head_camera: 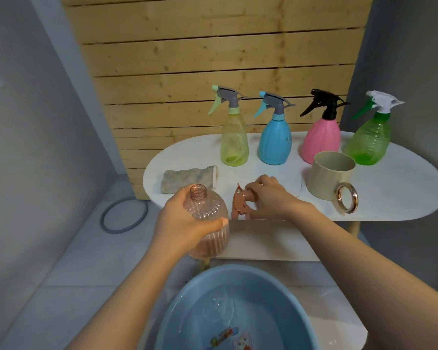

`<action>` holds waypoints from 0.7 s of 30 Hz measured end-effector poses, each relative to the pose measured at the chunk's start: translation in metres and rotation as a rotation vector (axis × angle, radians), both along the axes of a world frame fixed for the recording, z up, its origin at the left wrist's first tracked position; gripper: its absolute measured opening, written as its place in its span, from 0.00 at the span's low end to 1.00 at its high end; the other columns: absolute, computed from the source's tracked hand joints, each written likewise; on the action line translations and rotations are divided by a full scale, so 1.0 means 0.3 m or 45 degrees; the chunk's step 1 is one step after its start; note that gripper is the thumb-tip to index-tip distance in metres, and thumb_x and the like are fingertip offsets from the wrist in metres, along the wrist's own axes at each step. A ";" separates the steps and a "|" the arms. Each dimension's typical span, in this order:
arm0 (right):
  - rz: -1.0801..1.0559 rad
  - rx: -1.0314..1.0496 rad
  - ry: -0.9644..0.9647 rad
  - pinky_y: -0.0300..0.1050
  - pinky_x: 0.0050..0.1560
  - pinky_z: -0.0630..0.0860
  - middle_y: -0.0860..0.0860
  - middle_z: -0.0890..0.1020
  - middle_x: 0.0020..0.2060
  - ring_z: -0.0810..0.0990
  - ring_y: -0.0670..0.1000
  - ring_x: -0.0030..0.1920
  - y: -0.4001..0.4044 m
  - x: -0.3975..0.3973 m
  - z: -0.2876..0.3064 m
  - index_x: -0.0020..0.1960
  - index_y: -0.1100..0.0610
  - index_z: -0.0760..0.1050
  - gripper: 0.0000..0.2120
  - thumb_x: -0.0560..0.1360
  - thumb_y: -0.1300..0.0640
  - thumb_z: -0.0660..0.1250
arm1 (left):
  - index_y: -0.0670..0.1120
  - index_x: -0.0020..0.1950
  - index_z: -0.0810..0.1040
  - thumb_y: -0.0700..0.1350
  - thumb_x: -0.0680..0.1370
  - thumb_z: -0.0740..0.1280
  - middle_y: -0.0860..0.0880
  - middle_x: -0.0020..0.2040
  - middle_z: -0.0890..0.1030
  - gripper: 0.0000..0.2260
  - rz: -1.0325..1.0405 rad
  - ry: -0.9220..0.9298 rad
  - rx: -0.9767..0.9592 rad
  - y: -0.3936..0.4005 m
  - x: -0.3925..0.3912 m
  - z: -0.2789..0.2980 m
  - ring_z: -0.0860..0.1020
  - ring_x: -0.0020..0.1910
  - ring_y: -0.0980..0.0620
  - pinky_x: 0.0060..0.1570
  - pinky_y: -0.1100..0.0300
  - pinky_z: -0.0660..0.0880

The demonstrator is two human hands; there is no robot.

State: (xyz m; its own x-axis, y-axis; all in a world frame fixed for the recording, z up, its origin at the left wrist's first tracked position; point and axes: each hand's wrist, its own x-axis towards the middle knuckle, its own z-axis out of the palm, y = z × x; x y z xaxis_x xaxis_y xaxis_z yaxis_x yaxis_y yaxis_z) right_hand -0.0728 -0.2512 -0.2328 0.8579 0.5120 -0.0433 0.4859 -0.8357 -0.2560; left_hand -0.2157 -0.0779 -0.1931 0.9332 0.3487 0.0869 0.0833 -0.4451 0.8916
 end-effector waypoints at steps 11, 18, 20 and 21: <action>-0.239 1.228 0.302 0.41 0.48 0.71 0.47 0.79 0.50 0.77 0.47 0.50 -0.047 -0.089 0.211 0.61 0.51 0.73 0.22 0.70 0.48 0.73 | 0.56 0.58 0.73 0.43 0.62 0.80 0.63 0.49 0.76 0.29 -0.023 0.039 0.044 0.010 -0.046 -0.018 0.76 0.51 0.58 0.49 0.65 0.68; -0.349 2.091 0.750 0.40 0.44 0.76 0.52 0.81 0.45 0.82 0.51 0.45 -0.135 -0.102 0.296 0.50 0.55 0.77 0.13 0.76 0.46 0.64 | 0.51 0.61 0.74 0.45 0.61 0.80 0.55 0.53 0.78 0.31 -0.020 -0.051 0.158 -0.028 0.010 -0.017 0.76 0.53 0.54 0.52 0.62 0.70; -0.367 2.325 0.828 0.39 0.43 0.77 0.53 0.82 0.43 0.83 0.52 0.45 -0.147 -0.102 0.299 0.50 0.57 0.77 0.14 0.76 0.46 0.64 | 0.50 0.62 0.75 0.45 0.62 0.80 0.55 0.53 0.78 0.30 -0.009 -0.098 0.192 -0.042 0.030 -0.007 0.75 0.52 0.55 0.50 0.64 0.69; -0.383 2.422 0.858 0.40 0.44 0.77 0.53 0.82 0.42 0.83 0.52 0.45 -0.152 -0.102 0.299 0.50 0.58 0.76 0.16 0.75 0.45 0.65 | 0.50 0.62 0.74 0.44 0.62 0.79 0.56 0.52 0.77 0.30 -0.004 -0.120 0.199 -0.050 0.039 -0.001 0.74 0.51 0.56 0.50 0.66 0.67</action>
